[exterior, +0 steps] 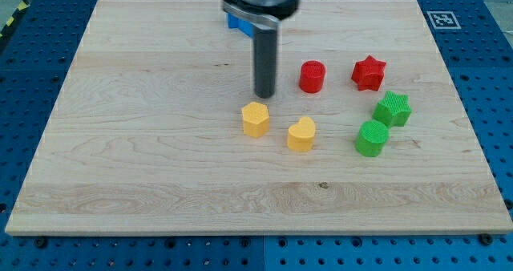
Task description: Slide the red star to the blue cube and blue triangle
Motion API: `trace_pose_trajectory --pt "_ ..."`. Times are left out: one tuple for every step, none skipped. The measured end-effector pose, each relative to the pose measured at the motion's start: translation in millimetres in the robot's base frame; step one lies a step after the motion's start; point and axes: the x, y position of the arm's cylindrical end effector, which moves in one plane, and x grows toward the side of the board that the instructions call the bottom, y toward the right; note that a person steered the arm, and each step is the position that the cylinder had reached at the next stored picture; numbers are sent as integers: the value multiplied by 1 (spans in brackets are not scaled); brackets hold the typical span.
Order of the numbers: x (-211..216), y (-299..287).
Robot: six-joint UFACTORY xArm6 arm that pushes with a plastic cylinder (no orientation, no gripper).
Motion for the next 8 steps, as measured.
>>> trace_pose_trajectory --pt "18 49" --pt "17 92" --pt "11 121" --pt "7 133" --pt "3 137" --pt "-14 140" --pt "-31 140" --pt "-37 153"
